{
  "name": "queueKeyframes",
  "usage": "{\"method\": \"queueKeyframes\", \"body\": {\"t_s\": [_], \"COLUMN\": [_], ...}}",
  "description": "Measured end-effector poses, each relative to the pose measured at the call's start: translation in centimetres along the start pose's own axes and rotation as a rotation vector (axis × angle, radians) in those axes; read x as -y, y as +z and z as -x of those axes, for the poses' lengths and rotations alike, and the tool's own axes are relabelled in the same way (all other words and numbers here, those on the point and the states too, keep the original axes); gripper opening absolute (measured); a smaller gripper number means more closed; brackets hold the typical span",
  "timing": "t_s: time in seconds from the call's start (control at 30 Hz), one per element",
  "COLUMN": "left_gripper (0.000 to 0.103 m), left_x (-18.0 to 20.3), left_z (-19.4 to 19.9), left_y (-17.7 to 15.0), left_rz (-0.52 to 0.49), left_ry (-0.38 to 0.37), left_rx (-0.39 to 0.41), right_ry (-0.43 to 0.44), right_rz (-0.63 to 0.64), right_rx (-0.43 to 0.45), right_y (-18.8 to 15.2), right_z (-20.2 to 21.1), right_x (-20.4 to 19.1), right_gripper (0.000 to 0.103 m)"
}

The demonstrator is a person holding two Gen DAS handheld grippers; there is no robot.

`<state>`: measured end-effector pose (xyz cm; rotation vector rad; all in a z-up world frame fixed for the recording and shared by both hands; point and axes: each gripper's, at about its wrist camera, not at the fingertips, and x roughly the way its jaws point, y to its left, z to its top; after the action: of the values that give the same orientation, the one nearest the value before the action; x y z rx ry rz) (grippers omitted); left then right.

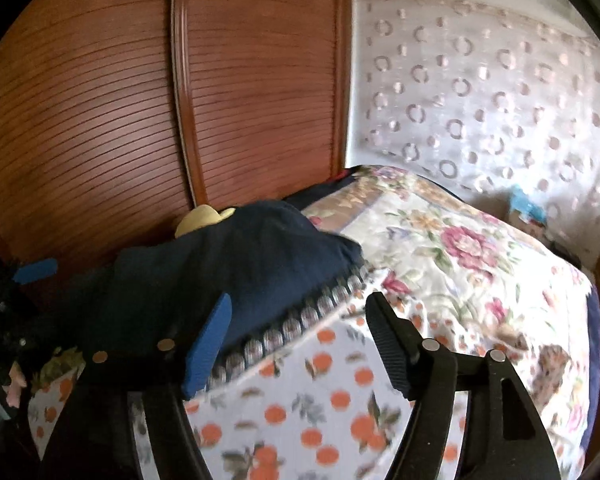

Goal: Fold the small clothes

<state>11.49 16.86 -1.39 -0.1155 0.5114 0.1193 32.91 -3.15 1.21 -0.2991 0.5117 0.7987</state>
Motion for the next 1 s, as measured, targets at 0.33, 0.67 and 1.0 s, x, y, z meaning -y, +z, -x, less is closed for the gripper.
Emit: {"method": "queueKeyframes", "body": {"t_s": [0.33,0.67,1.0], "left_gripper": [0.087,0.087,0.087], "left_x": [5.3,11.2,15.9], "left_z": [1.9,3.7,8.3], "left_y": [-0.7,-1.8,-0.2], "left_rz": [-0.068,-0.151,-0.191], "left_ry": [-0.074,-0.134,-0.173], "left_rx": [-0.001,-0.003,0.056], "right_ry": [-0.099,-0.232,-0.355], "right_rz": [-0.115,-0.239,-0.301], "right_rx": [0.065,0.125,0.225], "right_y": [-7.2,-11.9,-13.8], "right_z": [10.8,17.9,24.9], "right_x": [-2.9,-6.0,-10.4], "right_gripper": [0.075,0.077,0.085]}}
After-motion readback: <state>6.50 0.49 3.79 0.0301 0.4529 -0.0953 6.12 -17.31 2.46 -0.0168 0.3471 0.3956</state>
